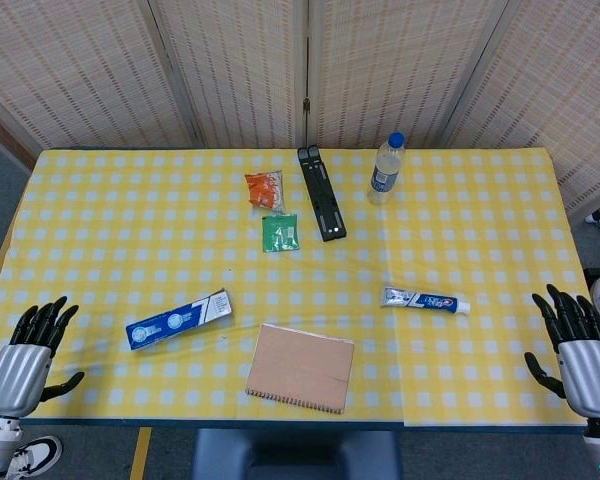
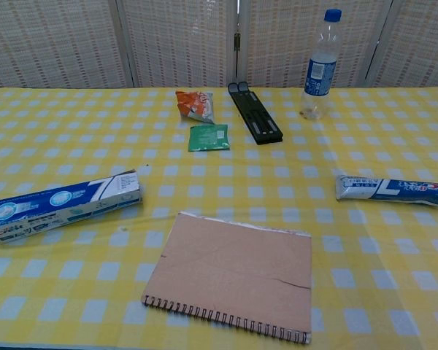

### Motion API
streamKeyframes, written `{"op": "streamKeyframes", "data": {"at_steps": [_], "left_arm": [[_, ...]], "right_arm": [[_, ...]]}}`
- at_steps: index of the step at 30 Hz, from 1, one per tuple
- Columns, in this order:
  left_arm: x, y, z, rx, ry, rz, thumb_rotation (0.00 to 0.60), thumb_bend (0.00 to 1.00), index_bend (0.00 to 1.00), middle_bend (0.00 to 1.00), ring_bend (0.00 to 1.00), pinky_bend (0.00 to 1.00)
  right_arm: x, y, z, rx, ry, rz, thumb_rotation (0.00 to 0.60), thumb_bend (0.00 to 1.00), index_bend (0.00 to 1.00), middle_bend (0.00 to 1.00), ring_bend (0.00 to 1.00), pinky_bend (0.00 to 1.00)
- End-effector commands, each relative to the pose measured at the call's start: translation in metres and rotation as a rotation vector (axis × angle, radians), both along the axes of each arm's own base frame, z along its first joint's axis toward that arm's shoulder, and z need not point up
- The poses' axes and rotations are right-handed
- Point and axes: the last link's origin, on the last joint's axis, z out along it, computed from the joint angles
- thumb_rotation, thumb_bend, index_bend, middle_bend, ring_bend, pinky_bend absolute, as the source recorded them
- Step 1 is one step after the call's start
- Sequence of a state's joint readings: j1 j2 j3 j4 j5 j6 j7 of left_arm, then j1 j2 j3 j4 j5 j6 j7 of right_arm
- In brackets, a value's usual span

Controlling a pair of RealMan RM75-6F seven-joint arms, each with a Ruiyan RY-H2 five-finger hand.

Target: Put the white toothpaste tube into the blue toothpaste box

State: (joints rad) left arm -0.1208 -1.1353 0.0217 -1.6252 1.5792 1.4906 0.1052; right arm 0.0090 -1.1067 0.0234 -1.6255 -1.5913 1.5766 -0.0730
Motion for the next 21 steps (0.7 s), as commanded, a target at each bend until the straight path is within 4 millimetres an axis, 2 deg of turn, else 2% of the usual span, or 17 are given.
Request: {"op": "streamKeyframes", "data": {"at_steps": [1, 5, 9, 11, 13, 21], "left_arm": [[0.000, -0.001, -0.001, -0.007, 0.006, -0.007, 0.600, 0.20, 0.00, 0.01, 0.00, 0.00], [0.004, 0.000, -0.004, -0.012, -0.037, -0.041, 0.600, 0.20, 0.00, 0.03, 0.01, 0.02], [0.011, 0.005, -0.023, -0.052, -0.150, -0.056, 0.600, 0.19, 0.06, 0.11, 0.10, 0.14], [0.019, 0.014, -0.035, -0.054, -0.157, -0.076, 0.600, 0.18, 0.12, 0.19, 0.18, 0.17], [0.027, 0.028, -0.049, -0.085, -0.129, -0.079, 0.600, 0.17, 0.17, 0.24, 0.21, 0.18], [0.058, 0.082, -0.088, -0.158, -0.109, -0.012, 0.600, 0.16, 0.15, 0.24, 0.22, 0.20]], "right_arm": [[0.001, 0.000, -0.001, 0.005, -0.001, 0.004, 0.600, 0.36, 0.00, 0.00, 0.00, 0.00], [0.003, 0.000, -0.002, 0.011, -0.005, 0.015, 0.600, 0.36, 0.00, 0.00, 0.00, 0.00], [0.004, 0.000, -0.002, 0.012, -0.009, 0.026, 0.600, 0.36, 0.00, 0.00, 0.00, 0.00], [0.005, -0.001, -0.004, 0.025, -0.009, 0.025, 0.600, 0.36, 0.00, 0.00, 0.00, 0.00], [0.007, -0.002, -0.005, 0.031, -0.010, 0.034, 0.600, 0.36, 0.00, 0.00, 0.00, 0.00], [0.006, -0.006, -0.006, 0.038, -0.014, 0.024, 0.600, 0.36, 0.00, 0.00, 0.00, 0.00]]}}
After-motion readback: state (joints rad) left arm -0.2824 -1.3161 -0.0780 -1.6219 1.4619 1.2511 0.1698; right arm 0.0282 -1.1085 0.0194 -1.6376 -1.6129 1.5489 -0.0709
